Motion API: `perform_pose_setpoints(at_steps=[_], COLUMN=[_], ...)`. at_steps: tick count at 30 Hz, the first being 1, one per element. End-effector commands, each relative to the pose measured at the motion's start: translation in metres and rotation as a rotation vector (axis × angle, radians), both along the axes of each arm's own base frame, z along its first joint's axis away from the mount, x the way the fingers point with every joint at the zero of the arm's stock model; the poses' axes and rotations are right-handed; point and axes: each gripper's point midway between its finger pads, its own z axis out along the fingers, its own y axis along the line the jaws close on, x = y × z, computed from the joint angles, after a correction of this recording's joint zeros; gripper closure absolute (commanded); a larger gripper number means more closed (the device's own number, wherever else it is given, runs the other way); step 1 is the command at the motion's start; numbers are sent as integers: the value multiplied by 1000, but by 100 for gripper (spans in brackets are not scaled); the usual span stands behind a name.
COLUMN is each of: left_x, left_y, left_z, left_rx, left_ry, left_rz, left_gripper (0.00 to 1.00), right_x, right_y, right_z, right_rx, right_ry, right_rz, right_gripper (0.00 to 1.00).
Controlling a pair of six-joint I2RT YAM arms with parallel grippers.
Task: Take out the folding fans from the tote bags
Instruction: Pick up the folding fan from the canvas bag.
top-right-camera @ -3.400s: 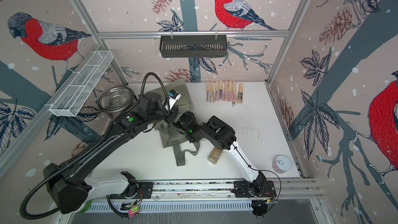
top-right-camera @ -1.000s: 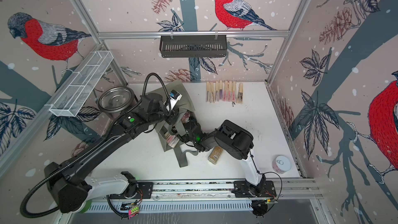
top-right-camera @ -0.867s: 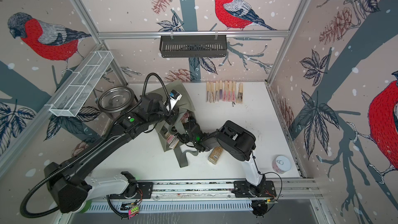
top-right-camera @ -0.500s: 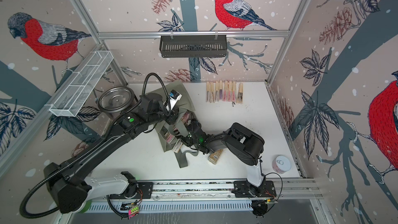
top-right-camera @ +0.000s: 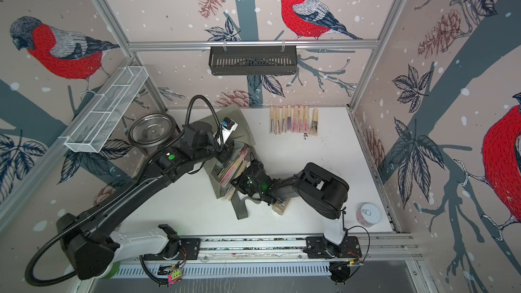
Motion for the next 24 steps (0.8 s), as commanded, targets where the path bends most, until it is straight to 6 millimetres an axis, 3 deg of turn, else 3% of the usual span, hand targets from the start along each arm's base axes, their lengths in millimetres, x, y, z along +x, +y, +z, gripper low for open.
perform_pose_setpoints(at_steps=[1, 6, 13, 17, 24], left_x=[3, 3, 3, 4, 4], left_y=[-1, 0, 1, 2, 1], left_z=[13, 13, 13, 13, 14], left_rx=[-19, -18, -17, -12, -15], left_ry=[-43, -44, -45, -49, -49], left_rz=[0, 3, 6, 14, 13], left_gripper=[100, 100, 100, 100, 100], right_x=[-1, -9, -26, -25, -55], right_y=[5, 3, -10, -29, -54], right_z=[14, 24, 23, 21, 24], right_rx=[5, 7, -90, -170, -281], right_ry=[-38, -50, -133, -207, -279], right_rz=[36, 81, 203, 229, 433], right_gripper=[89, 92, 93, 93, 92])
